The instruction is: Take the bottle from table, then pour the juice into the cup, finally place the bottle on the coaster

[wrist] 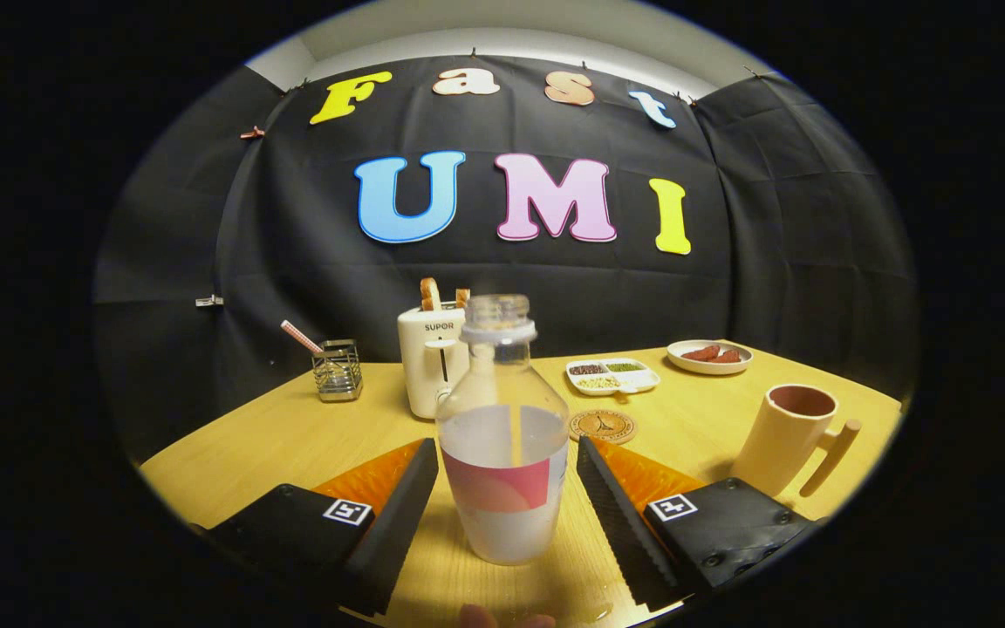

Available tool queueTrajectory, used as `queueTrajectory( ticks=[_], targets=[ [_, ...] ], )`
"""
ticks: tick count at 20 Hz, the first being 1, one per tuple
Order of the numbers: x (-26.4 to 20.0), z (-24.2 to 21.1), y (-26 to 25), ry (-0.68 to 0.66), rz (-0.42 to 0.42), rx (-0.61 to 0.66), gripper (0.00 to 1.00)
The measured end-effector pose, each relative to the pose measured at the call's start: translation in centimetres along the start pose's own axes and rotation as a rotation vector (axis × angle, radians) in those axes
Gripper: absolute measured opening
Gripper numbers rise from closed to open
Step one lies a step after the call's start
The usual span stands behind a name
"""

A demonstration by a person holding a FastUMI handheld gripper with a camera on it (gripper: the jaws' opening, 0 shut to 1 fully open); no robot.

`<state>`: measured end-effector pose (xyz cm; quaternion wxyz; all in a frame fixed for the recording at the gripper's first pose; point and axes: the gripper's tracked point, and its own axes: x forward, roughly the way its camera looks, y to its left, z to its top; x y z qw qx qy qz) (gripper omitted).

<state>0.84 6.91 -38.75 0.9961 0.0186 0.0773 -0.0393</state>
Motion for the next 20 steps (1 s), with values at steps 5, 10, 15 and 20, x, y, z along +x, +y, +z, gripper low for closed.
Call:
queueTrajectory(
  ticks=[5,10,15,20],
  targets=[
    [0.0,-0.3,0.0,0.064,0.025,0.006,0.77],
    [-2.6,5.5,-0.7,0.012,0.026,0.001,0.76],
    [-4.8,11.0,-2.0,-0.010,0.034,0.019,0.75],
    [-6.1,13.5,-2.6,-0.011,0.073,0.024,0.76]
  ],
)
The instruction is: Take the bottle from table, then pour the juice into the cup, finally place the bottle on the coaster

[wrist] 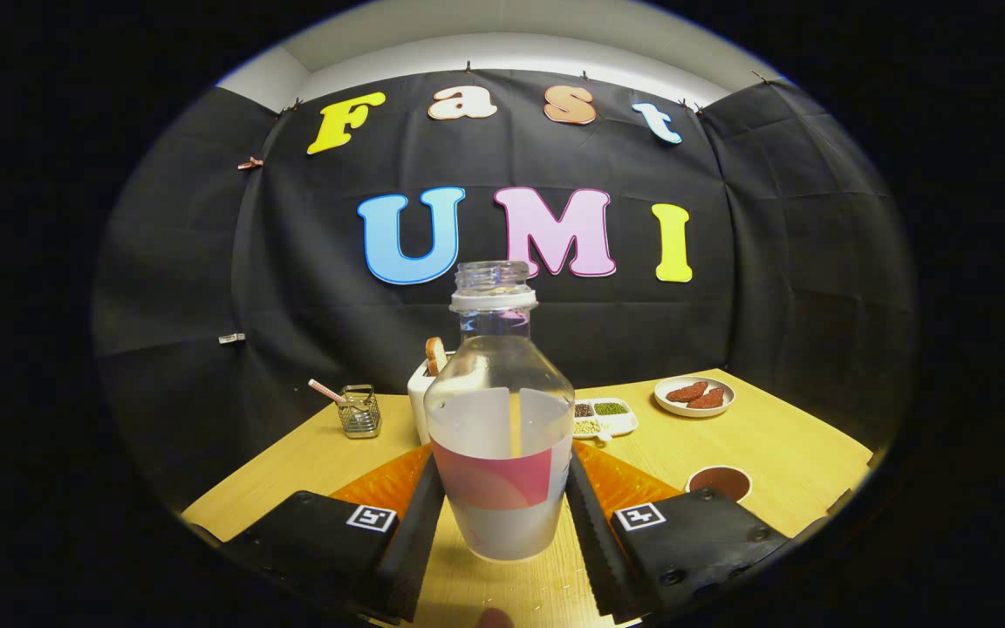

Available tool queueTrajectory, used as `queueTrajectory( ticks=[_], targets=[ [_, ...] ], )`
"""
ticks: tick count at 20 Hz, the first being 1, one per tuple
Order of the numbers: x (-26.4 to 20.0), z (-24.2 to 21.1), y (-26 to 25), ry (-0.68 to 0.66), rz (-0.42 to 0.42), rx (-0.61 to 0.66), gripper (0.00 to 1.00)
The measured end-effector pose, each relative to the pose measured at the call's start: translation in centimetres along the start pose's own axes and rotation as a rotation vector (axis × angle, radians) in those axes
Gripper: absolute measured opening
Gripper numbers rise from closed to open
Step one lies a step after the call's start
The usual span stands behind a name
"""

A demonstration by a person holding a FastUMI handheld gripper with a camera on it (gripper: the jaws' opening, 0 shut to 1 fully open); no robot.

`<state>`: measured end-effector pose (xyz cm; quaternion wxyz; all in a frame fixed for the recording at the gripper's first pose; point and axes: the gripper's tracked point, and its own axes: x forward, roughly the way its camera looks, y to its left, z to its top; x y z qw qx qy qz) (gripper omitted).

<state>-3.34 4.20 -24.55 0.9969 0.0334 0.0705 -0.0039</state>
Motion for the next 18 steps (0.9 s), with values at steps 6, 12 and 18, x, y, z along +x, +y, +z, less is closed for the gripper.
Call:
queueTrajectory(
  ticks=[6,12,18],
  targets=[
    [0.2,-0.2,-0.7,0.040,0.035,0.019,0.75],
    [0.8,-2.0,-1.3,0.086,0.034,0.143,0.75],
    [2.1,-3.6,-1.7,0.142,0.040,0.424,0.76]
  ],
)
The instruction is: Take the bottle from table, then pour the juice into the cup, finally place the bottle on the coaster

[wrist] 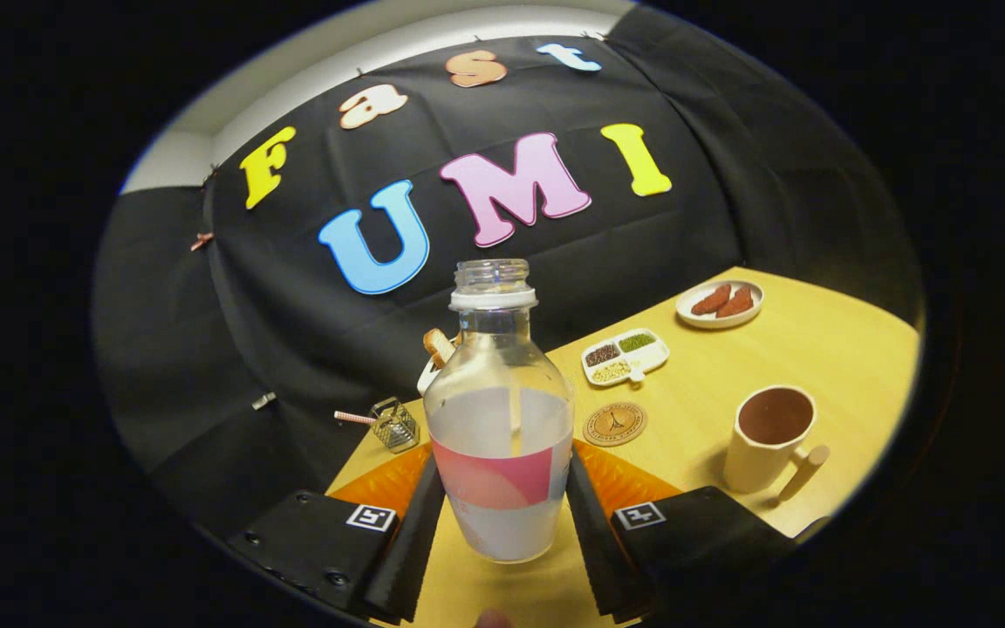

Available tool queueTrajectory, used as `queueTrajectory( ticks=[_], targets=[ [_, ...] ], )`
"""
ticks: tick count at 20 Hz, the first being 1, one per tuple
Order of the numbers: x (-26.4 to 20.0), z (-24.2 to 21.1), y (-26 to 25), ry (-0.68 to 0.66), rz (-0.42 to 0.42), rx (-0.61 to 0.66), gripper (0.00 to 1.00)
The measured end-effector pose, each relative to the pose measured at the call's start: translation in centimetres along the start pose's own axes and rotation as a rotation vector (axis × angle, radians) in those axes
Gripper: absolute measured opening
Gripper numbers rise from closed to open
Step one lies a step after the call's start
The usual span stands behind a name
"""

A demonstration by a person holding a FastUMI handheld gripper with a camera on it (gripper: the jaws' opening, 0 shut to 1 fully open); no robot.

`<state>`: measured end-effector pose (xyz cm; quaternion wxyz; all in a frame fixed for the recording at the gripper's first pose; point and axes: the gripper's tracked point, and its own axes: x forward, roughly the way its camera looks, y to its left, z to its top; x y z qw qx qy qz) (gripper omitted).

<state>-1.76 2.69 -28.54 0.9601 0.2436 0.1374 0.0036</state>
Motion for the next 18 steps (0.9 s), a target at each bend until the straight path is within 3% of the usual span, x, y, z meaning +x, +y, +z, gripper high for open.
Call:
queueTrajectory(
  ticks=[11,18],
  targets=[
    [1.7,-1.0,-5.0,0.052,-0.053,0.477,0.76],
    [1.9,-0.9,-6.9,0.047,-0.084,0.657,0.75]
  ],
)
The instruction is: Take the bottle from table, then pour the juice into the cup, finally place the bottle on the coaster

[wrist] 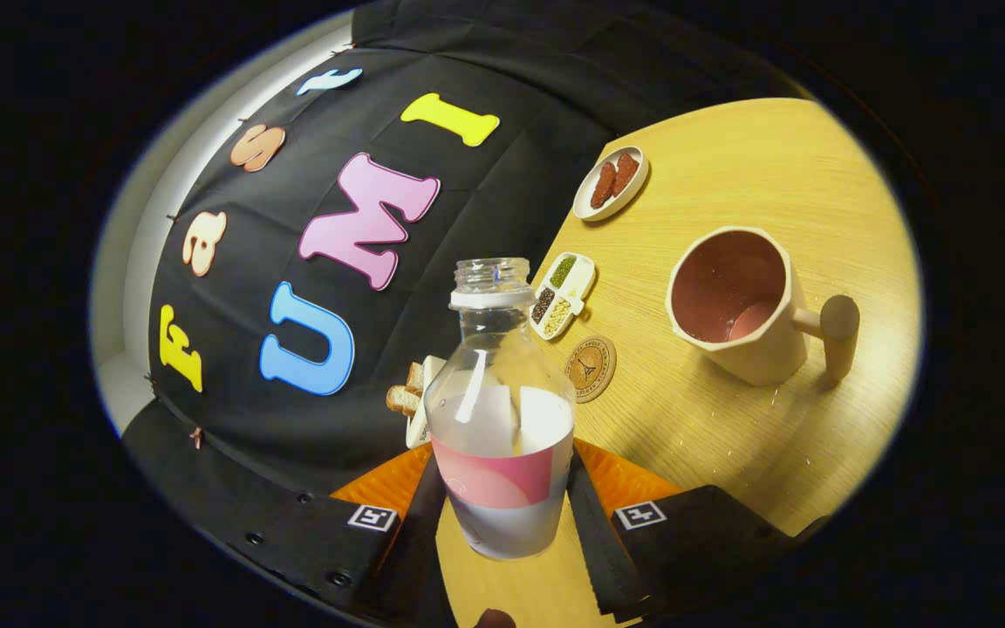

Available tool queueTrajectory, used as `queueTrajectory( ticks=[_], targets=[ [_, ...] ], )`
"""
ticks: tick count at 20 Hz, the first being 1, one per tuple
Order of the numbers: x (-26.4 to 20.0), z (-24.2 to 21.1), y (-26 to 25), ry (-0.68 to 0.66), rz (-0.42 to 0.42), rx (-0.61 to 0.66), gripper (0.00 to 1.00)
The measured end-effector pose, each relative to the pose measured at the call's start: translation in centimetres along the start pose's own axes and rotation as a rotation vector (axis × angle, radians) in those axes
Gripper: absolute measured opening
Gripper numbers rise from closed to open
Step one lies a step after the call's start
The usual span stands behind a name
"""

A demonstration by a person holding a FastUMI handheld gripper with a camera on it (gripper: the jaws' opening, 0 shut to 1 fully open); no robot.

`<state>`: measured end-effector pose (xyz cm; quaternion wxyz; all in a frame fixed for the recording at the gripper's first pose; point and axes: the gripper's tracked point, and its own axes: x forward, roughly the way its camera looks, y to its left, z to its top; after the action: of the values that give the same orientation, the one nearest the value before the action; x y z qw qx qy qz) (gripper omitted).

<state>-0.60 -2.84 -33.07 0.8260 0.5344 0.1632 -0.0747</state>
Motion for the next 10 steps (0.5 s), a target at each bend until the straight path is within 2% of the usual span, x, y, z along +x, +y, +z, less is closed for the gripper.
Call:
queueTrajectory(
  ticks=[10],
  targets=[
    [0.7,1.5,-1.8,0.001,-0.039,0.255,0.75]
  ],
)
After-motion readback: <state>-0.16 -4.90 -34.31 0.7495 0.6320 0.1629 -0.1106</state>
